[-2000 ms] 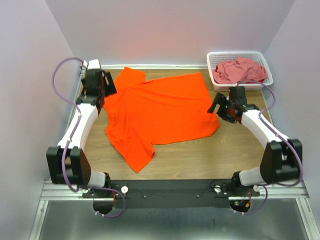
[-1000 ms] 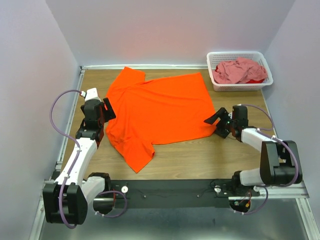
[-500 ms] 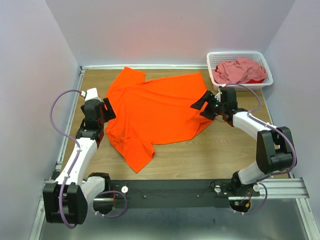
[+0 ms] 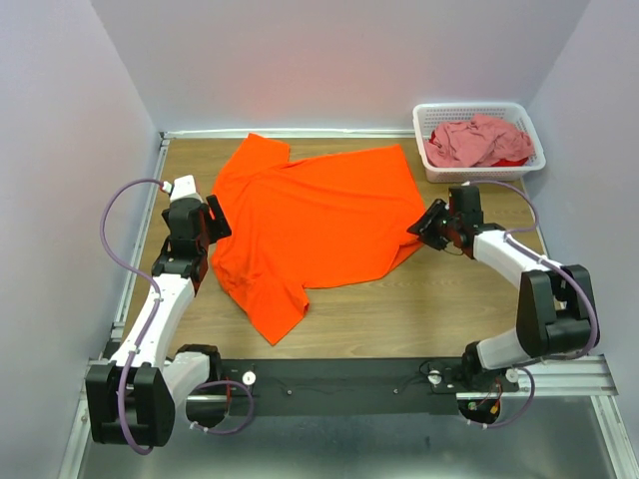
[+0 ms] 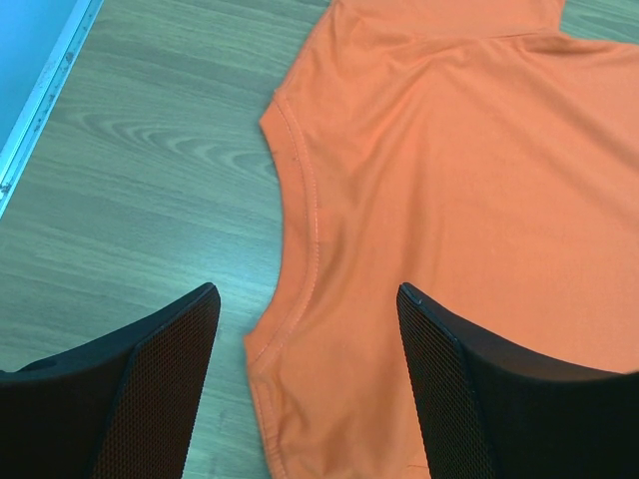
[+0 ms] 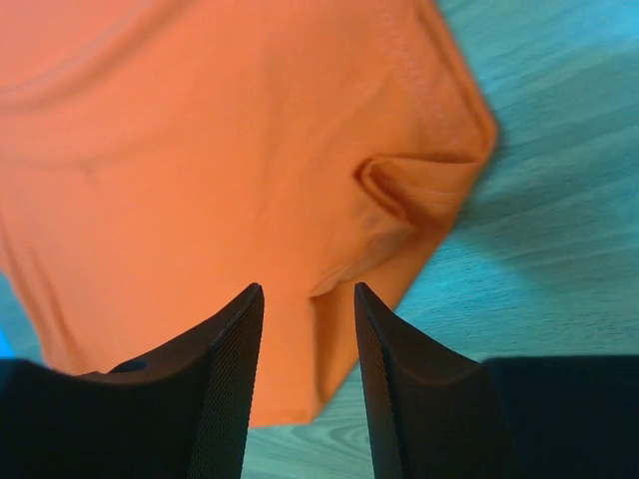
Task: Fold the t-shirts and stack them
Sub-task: Flatten the tshirt out
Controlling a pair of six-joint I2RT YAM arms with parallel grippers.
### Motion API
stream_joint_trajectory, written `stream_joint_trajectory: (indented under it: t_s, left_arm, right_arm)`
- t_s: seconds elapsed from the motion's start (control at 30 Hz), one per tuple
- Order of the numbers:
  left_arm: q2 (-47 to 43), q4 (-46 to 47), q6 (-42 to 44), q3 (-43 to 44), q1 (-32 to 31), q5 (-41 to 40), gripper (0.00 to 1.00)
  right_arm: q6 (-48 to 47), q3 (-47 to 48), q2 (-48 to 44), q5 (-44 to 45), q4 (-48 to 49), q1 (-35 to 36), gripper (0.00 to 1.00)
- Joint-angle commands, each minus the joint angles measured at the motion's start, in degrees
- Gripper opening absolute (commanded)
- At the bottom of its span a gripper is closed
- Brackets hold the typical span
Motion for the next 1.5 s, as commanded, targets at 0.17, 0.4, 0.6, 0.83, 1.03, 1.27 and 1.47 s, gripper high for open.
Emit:
stream_joint_trajectory:
  t_s: [0.17, 0.4, 0.6, 0.83, 1.03, 1.27, 1.47]
  left_arm:
    - [0.0, 1.0, 0.3, 0.0, -0.2, -0.4, 0.79]
    - [0.2, 1.1, 0.3, 0.0, -0.2, -0.1, 0.79]
    - [0.4, 1.1, 0.2, 0.0, -0.2, -0.1, 0.79]
    - [0.3, 1.1, 0.2, 0.0, -0.2, -0.1, 0.79]
    - [0.2, 1.1, 0.2, 0.0, -0.2, -0.2, 0.79]
    - [0.1, 1.1, 0.2, -0.1, -0.2, -0.2, 0.78]
    - [0.4, 1.1, 0.3, -0.1, -0.2, -0.2, 0.78]
  right_arm:
    - [2.9, 1.7, 6.6, 8.0, -1.5, -1.8, 0.46]
    - [3.5, 2.1, 8.2, 8.3, -0.6, -2.2, 0.46]
    - [3.6, 3.1, 9.0, 6.1, 0.0, -2.1, 0.46]
    - [3.4, 3.9, 9.3, 4.8, 0.1, -2.2, 0.46]
    - [3.8, 4.4, 9.0, 3.7, 0.1, -2.2, 0.45]
    - [4.3, 4.6, 8.4, 2.4, 0.1, -2.2, 0.43]
    - [4.3, 5.0, 8.1, 2.1, -0.2, -2.2, 0.43]
